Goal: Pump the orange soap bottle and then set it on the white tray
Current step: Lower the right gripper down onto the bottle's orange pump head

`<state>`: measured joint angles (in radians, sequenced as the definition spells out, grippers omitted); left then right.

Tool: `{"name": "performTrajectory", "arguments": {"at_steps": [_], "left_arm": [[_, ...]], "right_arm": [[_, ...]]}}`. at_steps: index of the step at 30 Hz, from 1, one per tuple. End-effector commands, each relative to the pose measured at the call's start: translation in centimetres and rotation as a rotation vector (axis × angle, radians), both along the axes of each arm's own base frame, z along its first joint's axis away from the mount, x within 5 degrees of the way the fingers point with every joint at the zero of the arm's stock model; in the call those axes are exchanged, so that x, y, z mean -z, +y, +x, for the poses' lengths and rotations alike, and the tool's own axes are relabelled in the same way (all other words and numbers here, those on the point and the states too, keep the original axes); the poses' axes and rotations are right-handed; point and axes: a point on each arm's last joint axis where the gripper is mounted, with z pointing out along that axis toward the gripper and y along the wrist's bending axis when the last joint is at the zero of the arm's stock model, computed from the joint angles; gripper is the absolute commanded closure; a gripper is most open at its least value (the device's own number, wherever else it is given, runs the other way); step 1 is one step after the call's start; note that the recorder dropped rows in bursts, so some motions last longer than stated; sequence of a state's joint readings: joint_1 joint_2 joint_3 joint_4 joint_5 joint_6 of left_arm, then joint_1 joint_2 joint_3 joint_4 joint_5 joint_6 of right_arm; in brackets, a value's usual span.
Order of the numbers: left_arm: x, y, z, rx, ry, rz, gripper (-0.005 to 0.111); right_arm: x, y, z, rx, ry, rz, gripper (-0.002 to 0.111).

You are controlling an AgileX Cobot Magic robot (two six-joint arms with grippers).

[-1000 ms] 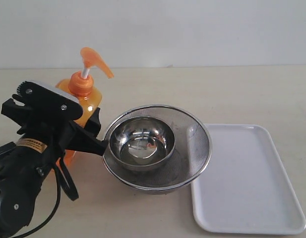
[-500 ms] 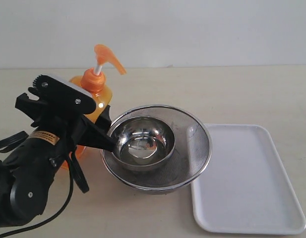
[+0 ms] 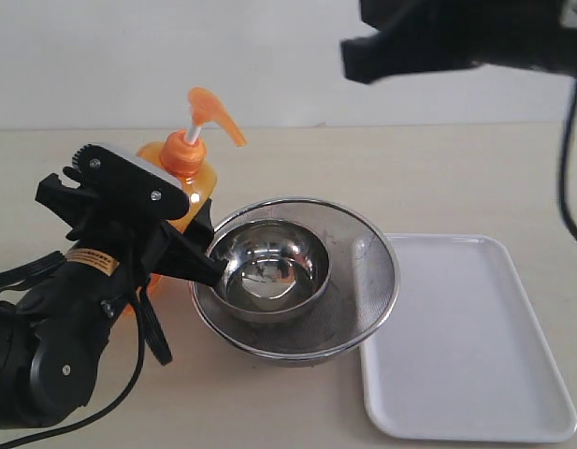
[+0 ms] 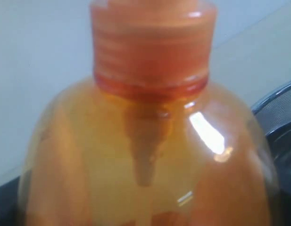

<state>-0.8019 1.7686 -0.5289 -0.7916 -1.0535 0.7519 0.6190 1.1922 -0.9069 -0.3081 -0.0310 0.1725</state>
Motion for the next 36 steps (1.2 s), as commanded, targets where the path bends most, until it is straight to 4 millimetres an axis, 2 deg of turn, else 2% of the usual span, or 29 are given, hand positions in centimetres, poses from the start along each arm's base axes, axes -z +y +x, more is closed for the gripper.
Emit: {"name": "performTrajectory", "arguments": {"at_steps": [1,4,7,13,16,22,36], "left_arm": [[0.9,0.0,-0.2,-0.004,0.074,-0.009,0.102],[0.9,0.0,-0.2,-0.004,0.074,-0.009,0.102],[0.8,-0.1,0.0,-0.006,0.07,-0.015,0.102],[0.8,-0.7,0.7,-0.012,0.062,-0.005,0.102],[1.0,-0.7,0.7,-0.015,0.066,-0.004,0.102],[0.9,-0.7,1.0,-0.025,0.05,-0.004,0.102],[1.1,-0.1,1.4,-0.046,0.067,-0.004,0.102]], "right_arm": [[-0.9,2.5,3.3,0.004,0.01,-0.048,0.108],[-0.9,3.5,5.1,0.021,0.038,-0.127,0.108],[-0.5,5.0,5.8,-0.01,0.047,-0.204,0.108],[-0.4,9.0,4.2,-0.199,0.028,-0.379,0.108],[-0.9,9.9,3.9,-0.274,0.048,-0.366,0.108],[-1.1,10.9,3.9,-0.368,0.097,-0.38,0.108],[-0.5,11.1,4.0,-0.378,0.117,-0.412,0.108]]}}
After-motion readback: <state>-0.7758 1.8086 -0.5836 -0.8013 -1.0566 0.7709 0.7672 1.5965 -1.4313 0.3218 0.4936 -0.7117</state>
